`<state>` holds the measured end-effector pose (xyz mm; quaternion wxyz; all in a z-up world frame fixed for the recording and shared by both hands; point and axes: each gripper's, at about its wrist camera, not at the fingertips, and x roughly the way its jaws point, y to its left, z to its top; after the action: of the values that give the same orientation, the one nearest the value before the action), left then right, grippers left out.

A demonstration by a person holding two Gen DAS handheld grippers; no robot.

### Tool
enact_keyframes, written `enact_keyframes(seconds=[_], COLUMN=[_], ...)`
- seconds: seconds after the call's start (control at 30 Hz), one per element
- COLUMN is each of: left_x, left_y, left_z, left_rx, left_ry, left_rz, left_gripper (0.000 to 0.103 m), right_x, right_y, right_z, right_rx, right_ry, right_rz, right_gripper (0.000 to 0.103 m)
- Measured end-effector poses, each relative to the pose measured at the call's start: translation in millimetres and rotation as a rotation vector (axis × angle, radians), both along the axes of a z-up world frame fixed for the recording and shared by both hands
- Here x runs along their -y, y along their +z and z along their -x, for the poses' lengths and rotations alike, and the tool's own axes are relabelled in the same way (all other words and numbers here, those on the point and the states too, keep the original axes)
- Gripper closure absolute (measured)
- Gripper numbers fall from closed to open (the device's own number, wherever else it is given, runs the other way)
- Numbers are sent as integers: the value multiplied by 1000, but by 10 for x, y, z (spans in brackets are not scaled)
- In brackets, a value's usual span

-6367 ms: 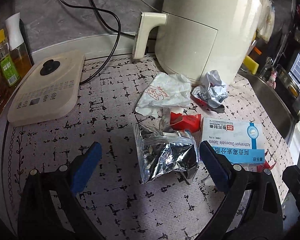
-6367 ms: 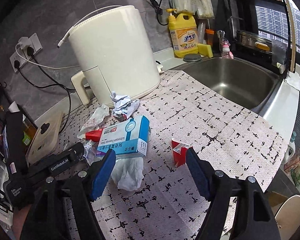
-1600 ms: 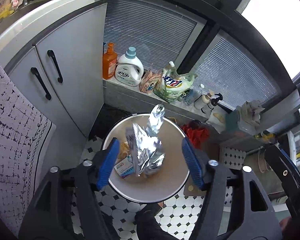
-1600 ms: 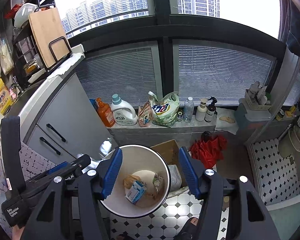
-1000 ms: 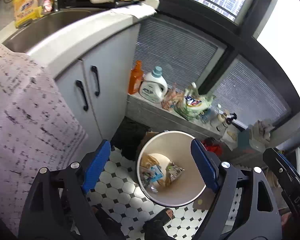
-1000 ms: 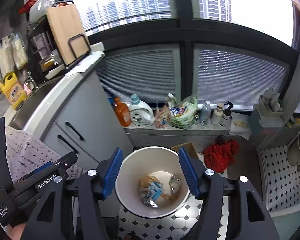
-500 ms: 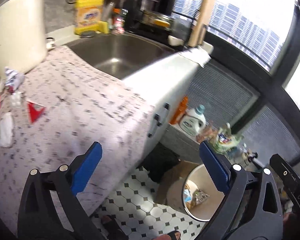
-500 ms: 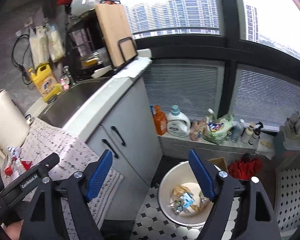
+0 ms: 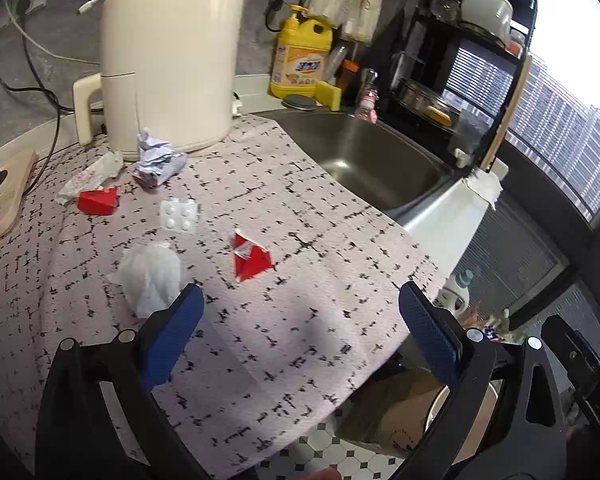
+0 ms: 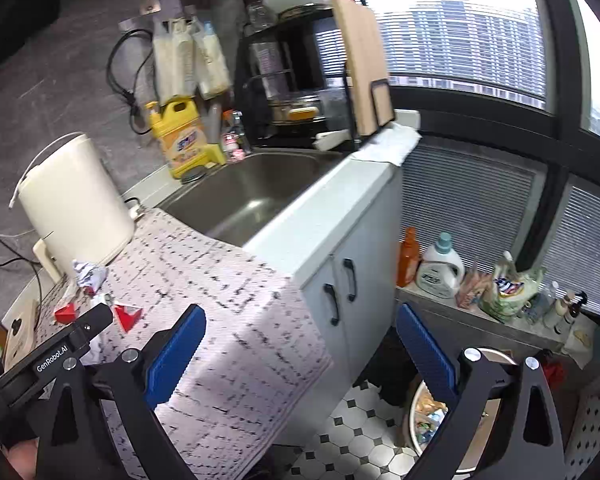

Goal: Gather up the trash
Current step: 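Swing both tools back up to the counter toward the tissue, then grasp the white tissue with the left gripper while the right gripper grasps the red paper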

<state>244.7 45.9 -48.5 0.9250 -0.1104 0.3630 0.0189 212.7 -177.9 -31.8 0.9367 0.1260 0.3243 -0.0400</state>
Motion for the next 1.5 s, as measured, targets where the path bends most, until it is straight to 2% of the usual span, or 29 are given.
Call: enact_keyframes(seconds=[0.27, 0.5, 1.0, 1.07, 1.1, 1.13, 1.2, 1.3, 1.5], left_x=[-595, -942, -1054, -1079, -1105, -1126, -1212, -1385, -1770], left_y=[-3, -169, -600, -622, -638, -641, -621, -573, -494], left_z=[50, -9, -418, -430, -440, -441, -440, -410, -332], left_rx=[11, -39, -149, -157, -170, -175, -175, -160, -136], left_ry=[100, 155, 96, 89, 85, 88, 85, 118, 208], left_rz=[-5, -12, -62, -63, -59, -68, -60, -54, -48], left_gripper=[6, 6, 7, 25, 46, 61, 84, 88, 88], right_x=[-522, -943, -1207, -1289, -1335, -1394, -1491, -1657, -2001], right_y=[-7, -62, -287, -321, -335, -349, -364, -365, -413], right_z=[-212, -341, -523, -563, -582, -605, -652, -755, -892], right_rx=[9, 3, -55, -66, -69, -72, -74, -71, -90], right_ry=[78, 143, 110, 125, 133, 146, 168, 201, 277], right_rz=[-1, 8, 55, 53, 53, 54, 55, 52, 47], right_gripper=[9, 10, 10, 11, 12, 13, 14, 16, 23])
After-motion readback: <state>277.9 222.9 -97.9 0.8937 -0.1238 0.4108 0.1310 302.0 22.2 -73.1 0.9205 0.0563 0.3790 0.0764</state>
